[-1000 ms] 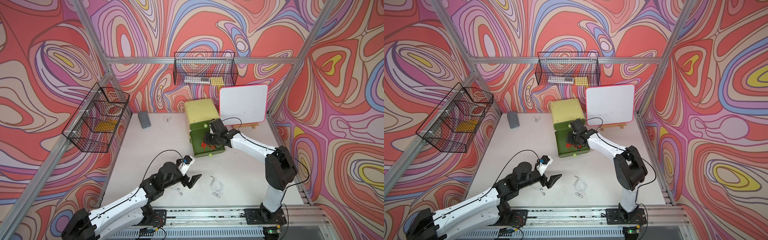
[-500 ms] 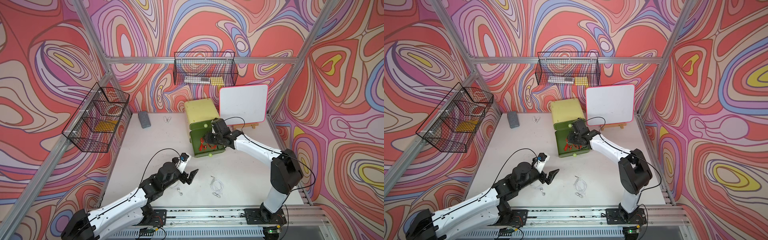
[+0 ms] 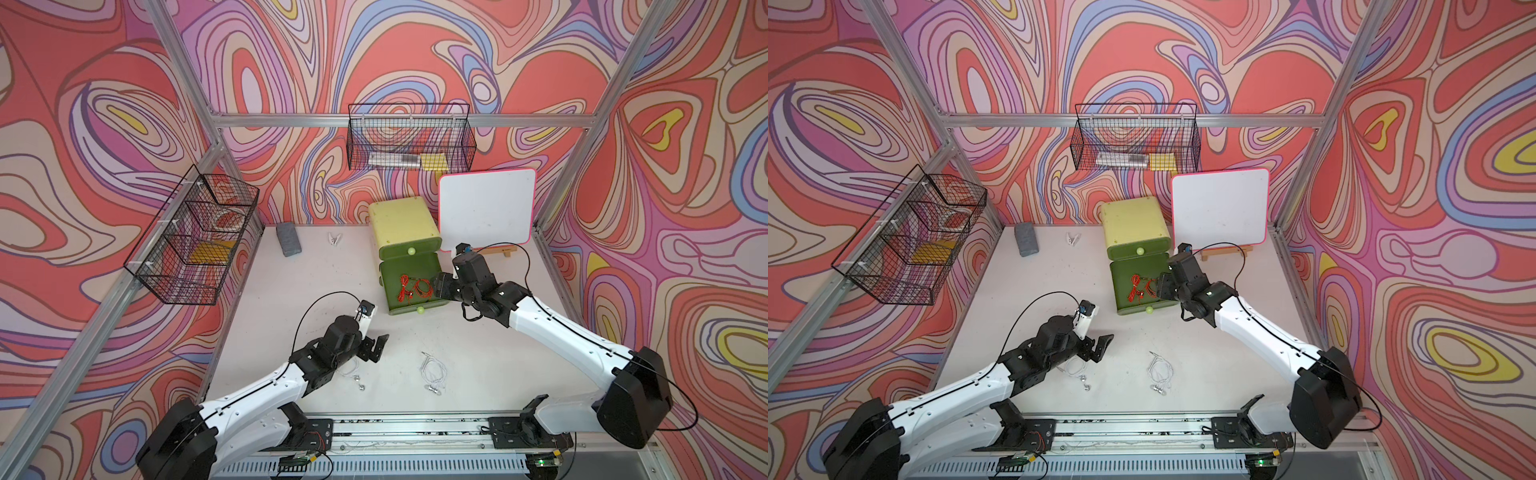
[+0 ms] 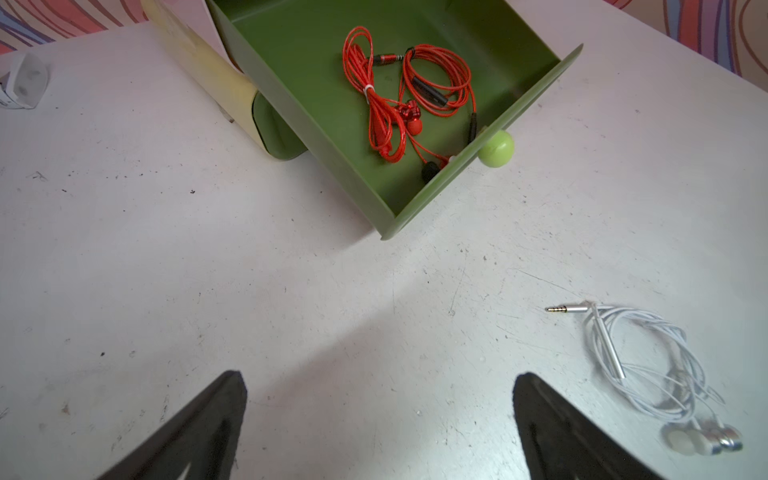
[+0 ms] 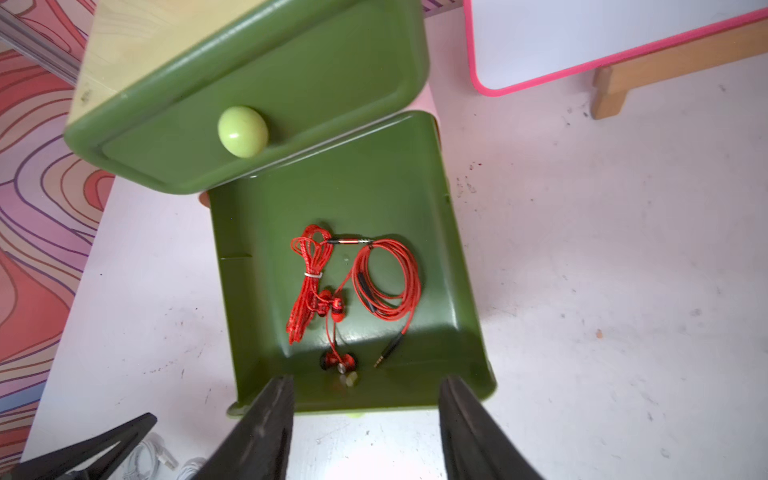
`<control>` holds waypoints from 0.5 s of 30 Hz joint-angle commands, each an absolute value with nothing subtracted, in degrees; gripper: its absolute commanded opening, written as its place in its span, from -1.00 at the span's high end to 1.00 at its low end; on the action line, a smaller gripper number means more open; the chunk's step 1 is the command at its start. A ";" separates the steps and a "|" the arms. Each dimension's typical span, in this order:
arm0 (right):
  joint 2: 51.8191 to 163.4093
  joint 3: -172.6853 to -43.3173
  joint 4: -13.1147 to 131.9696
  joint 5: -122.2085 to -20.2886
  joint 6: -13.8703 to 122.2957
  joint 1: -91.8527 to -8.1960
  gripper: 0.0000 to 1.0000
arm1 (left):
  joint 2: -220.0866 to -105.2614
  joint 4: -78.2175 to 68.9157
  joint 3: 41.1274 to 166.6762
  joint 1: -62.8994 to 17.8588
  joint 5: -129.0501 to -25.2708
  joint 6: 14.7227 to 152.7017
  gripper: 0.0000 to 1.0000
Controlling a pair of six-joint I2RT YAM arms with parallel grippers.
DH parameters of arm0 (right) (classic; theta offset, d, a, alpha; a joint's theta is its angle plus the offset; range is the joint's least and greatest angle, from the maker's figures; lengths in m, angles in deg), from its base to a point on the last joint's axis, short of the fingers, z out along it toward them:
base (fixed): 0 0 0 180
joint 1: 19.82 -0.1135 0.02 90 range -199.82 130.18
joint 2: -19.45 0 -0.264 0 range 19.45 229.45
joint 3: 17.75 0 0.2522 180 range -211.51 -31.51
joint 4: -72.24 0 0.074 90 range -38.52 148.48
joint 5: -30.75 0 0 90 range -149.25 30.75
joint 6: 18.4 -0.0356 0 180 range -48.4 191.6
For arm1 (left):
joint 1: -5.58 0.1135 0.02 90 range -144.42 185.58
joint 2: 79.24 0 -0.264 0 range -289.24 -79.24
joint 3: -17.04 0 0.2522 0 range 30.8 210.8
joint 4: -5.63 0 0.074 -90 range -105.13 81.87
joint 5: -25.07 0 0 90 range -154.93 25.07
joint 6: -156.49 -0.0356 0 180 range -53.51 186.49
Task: Place the wired earphones into the drawer by color
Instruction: Place the wired earphones in the drawer, then close the drawer in the storage box.
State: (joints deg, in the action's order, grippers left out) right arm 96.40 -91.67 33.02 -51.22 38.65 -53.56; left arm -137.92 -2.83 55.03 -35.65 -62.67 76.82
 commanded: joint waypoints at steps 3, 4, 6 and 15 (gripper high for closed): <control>91.22 -85.48 31.85 -46.51 41.77 -53.67 -0.26 | -140.95 -3.85 58.63 -35.03 -64.67 78.01 -0.98; 90.47 -84.46 31.93 -46.10 42.21 -53.69 -0.30 | -141.61 -4.07 59.24 -34.94 -64.74 78.07 -0.98; 89.49 -82.96 31.98 -45.30 42.86 -53.66 -0.36 | -142.99 -4.67 59.89 -34.70 -64.83 78.31 -0.98; 89.01 -79.56 31.64 -43.08 41.69 -53.72 -0.97 | -149.12 -6.14 65.72 -33.28 -64.59 80.68 -0.98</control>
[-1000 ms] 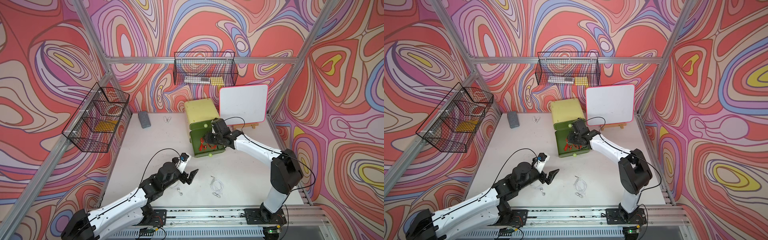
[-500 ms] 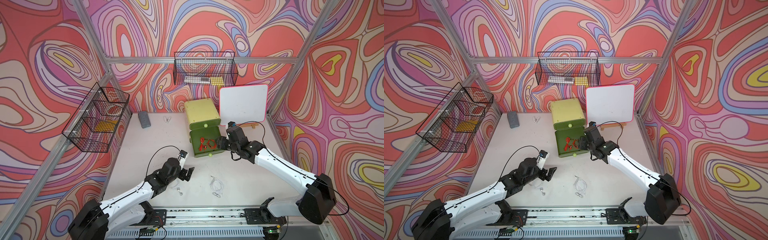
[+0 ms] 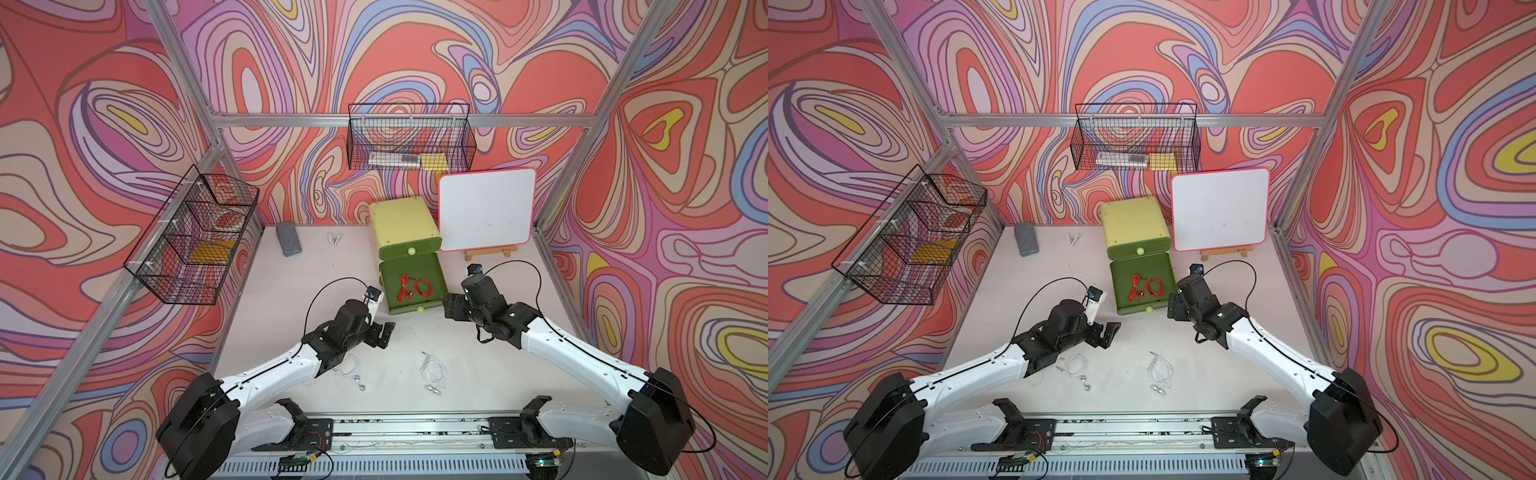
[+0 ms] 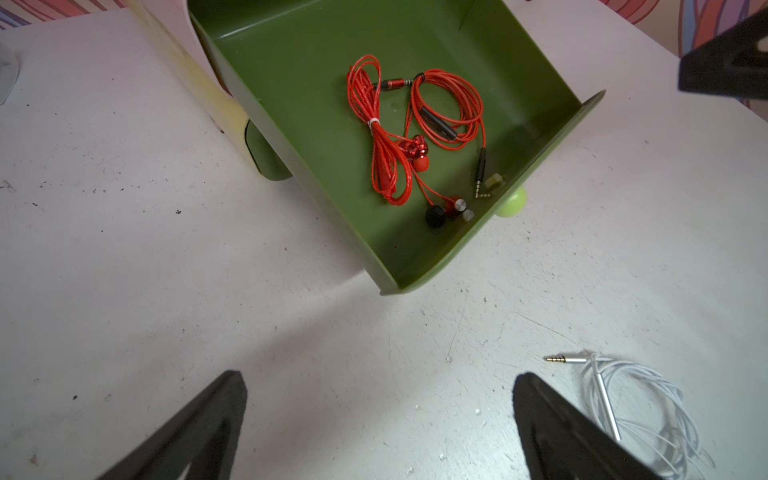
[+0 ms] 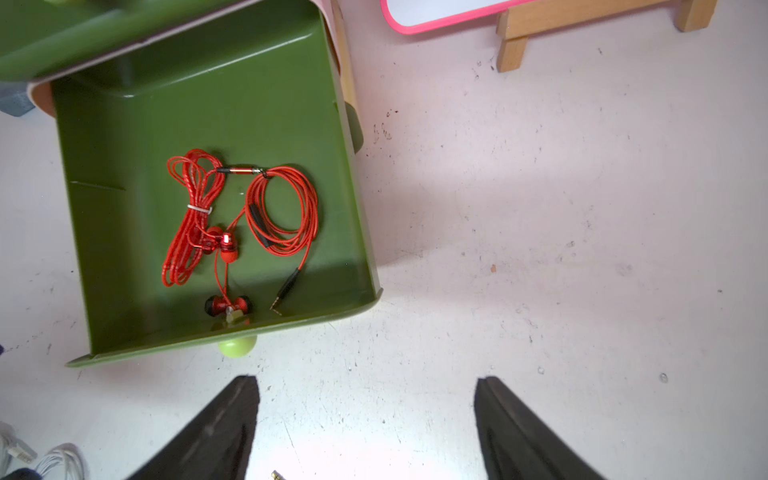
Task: Place the wired earphones into the drawer by color
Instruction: Close the drawer in the storage box.
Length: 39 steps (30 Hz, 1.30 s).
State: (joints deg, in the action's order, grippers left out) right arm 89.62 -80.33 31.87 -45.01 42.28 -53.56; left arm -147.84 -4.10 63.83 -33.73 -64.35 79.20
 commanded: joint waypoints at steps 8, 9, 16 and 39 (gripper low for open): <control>90.13 -77.66 32.07 -41.85 40.50 -53.67 -0.96 | -152.86 -6.38 67.85 -33.09 -64.06 81.82 -0.98; 90.43 -77.59 32.05 -41.80 40.49 -53.68 -0.96 | -153.19 -6.46 67.88 -33.10 -63.89 81.99 -0.98; 93.06 -77.06 32.92 -40.55 40.03 -53.66 -0.96 | -154.56 -7.67 69.19 -33.11 -61.85 82.73 -0.98; 99.69 -77.48 39.71 -42.22 39.99 -51.08 -0.96 | -161.25 -5.61 72.90 -33.07 -56.53 86.18 -0.98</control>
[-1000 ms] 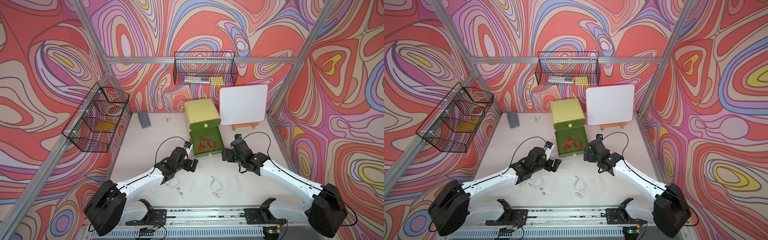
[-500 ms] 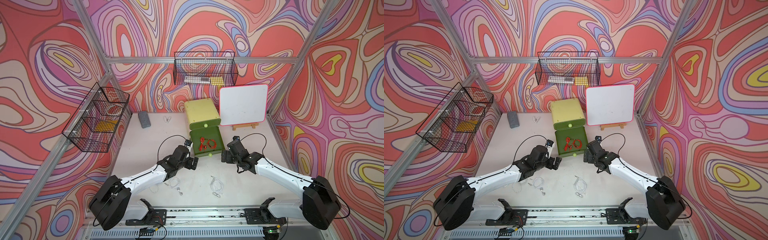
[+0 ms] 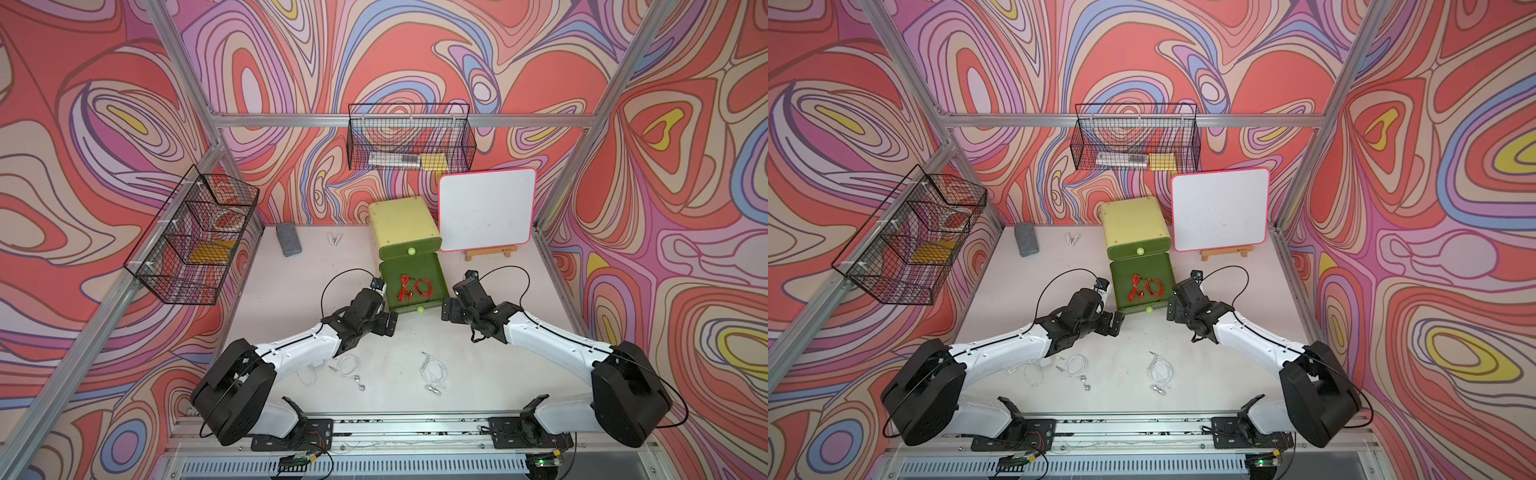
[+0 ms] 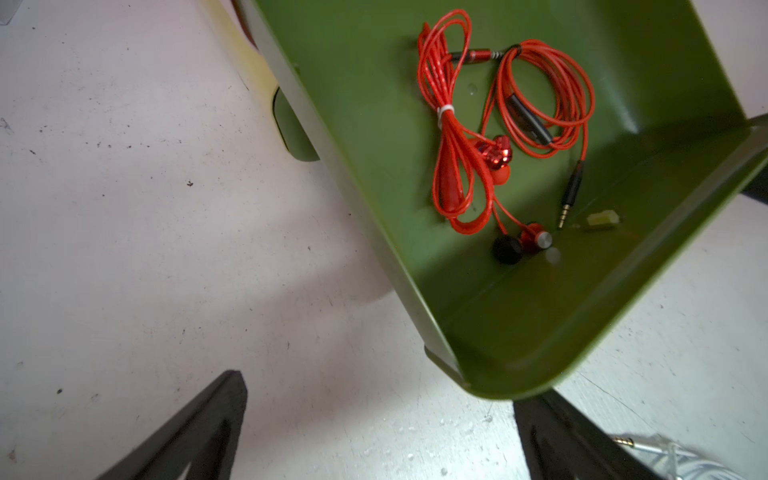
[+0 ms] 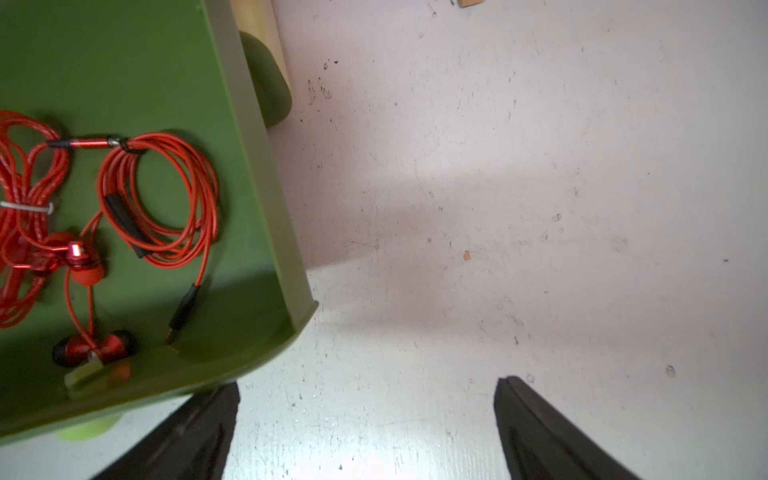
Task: Place the wired earphones into the drawer by color
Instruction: Close the drawer in the storage box.
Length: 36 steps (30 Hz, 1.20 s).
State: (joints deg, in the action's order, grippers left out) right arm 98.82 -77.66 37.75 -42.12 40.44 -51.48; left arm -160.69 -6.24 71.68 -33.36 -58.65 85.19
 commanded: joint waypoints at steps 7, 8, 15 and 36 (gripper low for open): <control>99.94 -77.90 40.98 -42.23 39.51 -50.76 -0.97 | -161.42 -4.73 73.24 -33.01 -55.18 86.79 -0.98; 99.88 -78.05 41.07 -42.19 39.37 -50.72 -0.96 | -161.41 -4.57 73.25 -33.01 -55.18 86.86 -0.98; 99.19 -78.88 41.08 -42.19 39.15 -50.58 -0.96 | -160.98 -3.92 73.69 -33.01 -54.48 87.23 -0.98; 97.38 -81.40 40.64 -41.22 39.77 -50.41 -0.96 | -159.75 -2.76 74.47 -32.75 -51.66 86.62 -0.98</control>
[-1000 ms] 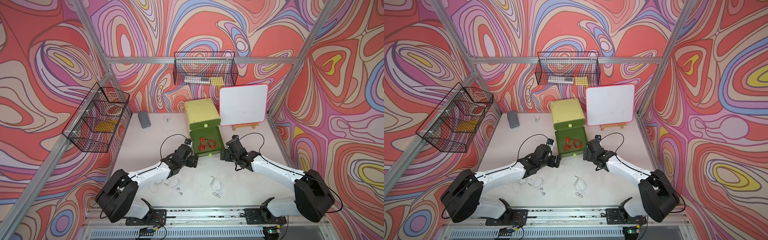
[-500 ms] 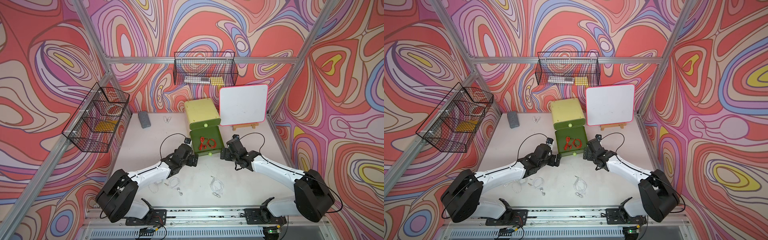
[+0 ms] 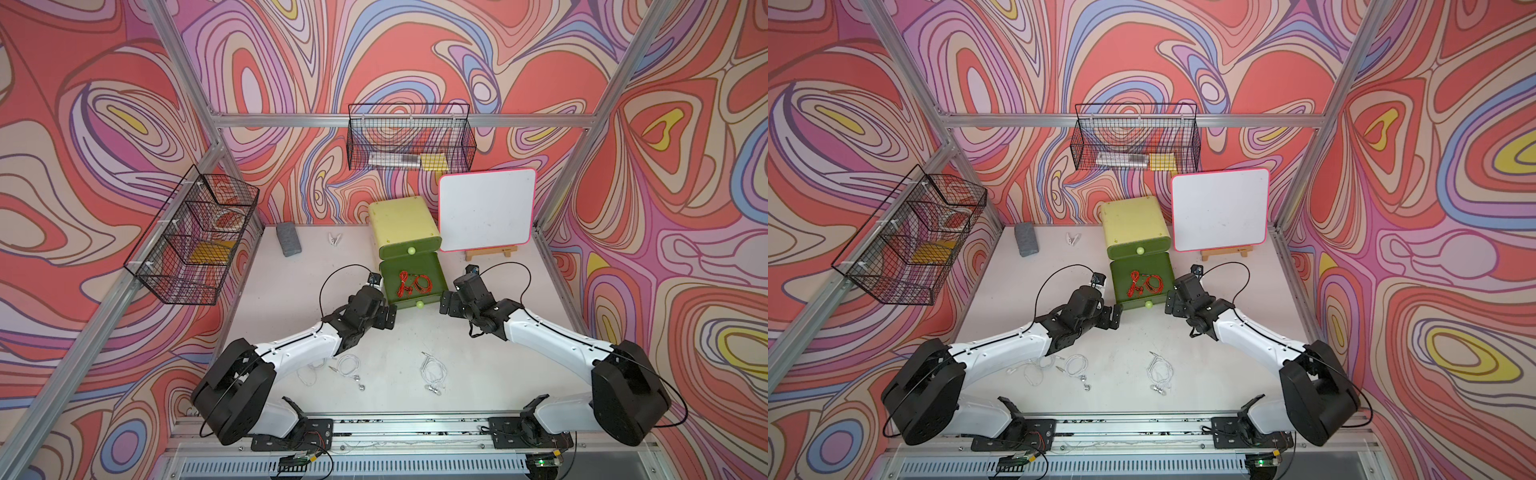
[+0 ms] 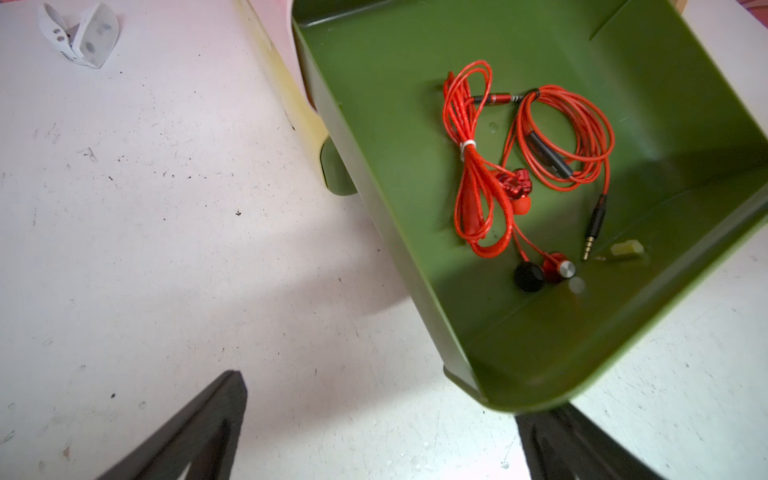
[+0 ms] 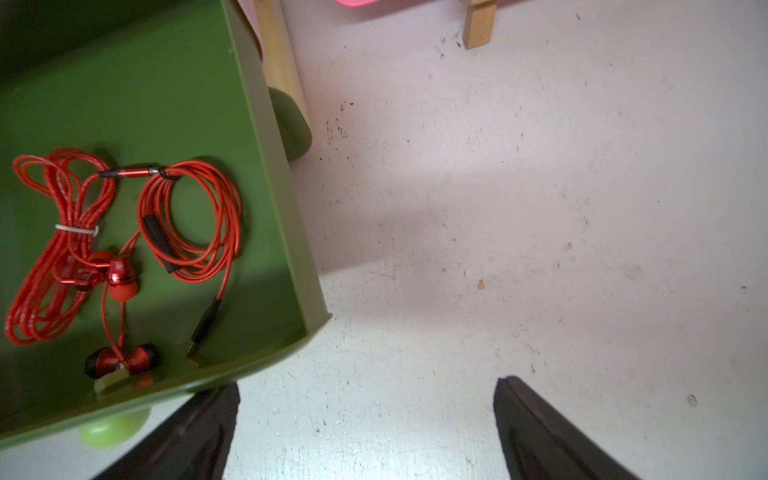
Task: Place the wired earphones into the drawer by color
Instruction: Close the drawer in the storage box.
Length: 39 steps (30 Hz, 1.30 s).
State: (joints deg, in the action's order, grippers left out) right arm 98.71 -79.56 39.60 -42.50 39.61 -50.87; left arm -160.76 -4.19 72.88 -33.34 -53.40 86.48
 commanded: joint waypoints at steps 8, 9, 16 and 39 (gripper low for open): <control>98.59 -83.32 41.05 -41.37 40.38 -50.06 -0.96 | -159.97 -3.00 75.57 -31.71 -51.90 86.71 -0.98; 98.72 -83.53 41.13 -41.44 40.46 -49.97 -0.96 | -160.04 -3.12 75.74 -31.58 -51.92 86.71 -0.98; 100.62 -85.26 42.02 -41.84 40.98 -49.40 -0.96 | -161.42 -3.34 77.46 -30.20 -53.06 86.78 -0.98; 98.28 -85.96 42.65 -47.21 42.42 -49.18 -0.95 | -166.32 -2.14 81.34 -28.21 -55.17 86.88 -0.98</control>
